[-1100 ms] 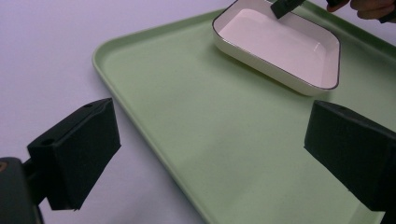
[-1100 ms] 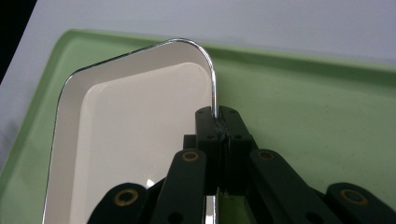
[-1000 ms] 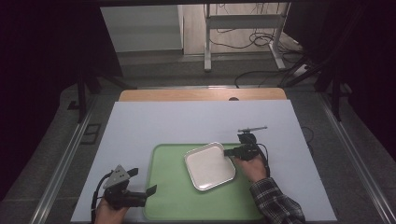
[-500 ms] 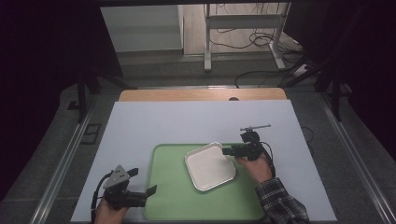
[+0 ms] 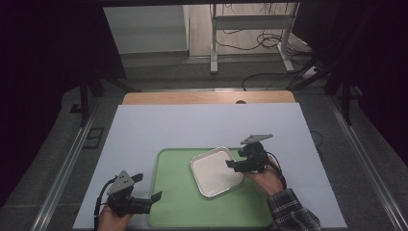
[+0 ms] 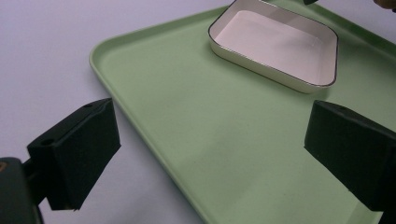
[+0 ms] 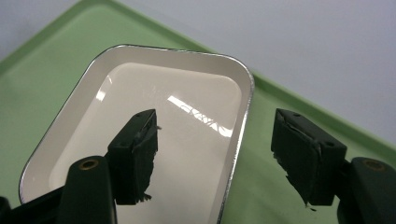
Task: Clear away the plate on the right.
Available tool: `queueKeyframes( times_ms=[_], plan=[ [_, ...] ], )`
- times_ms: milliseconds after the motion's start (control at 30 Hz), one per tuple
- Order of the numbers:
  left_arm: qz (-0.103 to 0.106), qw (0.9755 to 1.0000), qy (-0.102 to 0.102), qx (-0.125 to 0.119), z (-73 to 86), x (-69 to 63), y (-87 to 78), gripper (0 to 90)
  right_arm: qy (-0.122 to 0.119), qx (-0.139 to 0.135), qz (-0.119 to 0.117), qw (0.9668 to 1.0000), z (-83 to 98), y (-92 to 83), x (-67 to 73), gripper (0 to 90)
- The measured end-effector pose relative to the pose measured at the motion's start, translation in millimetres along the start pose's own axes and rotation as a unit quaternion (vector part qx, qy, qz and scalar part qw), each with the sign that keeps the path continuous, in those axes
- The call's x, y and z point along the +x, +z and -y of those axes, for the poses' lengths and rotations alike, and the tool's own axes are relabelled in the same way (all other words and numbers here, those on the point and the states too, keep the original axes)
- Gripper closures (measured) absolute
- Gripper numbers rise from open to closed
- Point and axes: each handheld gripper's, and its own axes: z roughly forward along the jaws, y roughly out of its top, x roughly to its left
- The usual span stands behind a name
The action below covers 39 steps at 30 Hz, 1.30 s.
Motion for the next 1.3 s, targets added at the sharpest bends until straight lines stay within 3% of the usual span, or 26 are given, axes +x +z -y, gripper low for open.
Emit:
queueKeyframes(
  times_ms=[233, 333, 467, 600, 733, 1000, 1300],
  plan=[
    [0.0, 1.0, 0.001, 0.0, 0.0, -0.4, 0.1, 3.0, -0.034, -0.001, 0.0, 0.9994, 1.2, -3.6, 15.6, 38.6],
    [0.002, 1.0, 0.002, -0.001, -0.1, -0.6, 0.1, 3.0, -0.047, 0.006, -0.003, 0.9989, 2.3, -6.0, 21.9, 45.5],
    [0.003, 1.0, 0.004, -0.002, -0.2, -1.0, 0.0, 2.9, -0.054, 0.009, -0.009, 0.9984, 3.8, -9.0, 27.7, 59.1],
    [0.004, 1.0, 0.004, -0.001, -0.2, -1.0, 0.2, 2.9, -0.072, 0.002, -0.031, 0.9969, 5.8, -12.3, 38.9, 77.2],
    [0.003, 1.0, 0.006, -0.002, -0.3, -1.6, 0.3, 2.9, -0.09, 0.018, -0.045, 0.9948, 8.8, -8.2, 52.1, 85.9],
    [0.003, 1.0, 0.007, -0.002, -0.3, -1.5, 0.1, 2.9, -0.118, 0.042, -0.059, 0.9904, 16.3, -5.0, 74.3, 89.5],
    [0.003, 1.0, 0.009, 0.0, -0.5, -1.8, 0.6, 2.9, -0.124, 0.056, -0.069, 0.9882, 33.3, -9.6, 86.9, 89.6]
  ],
)
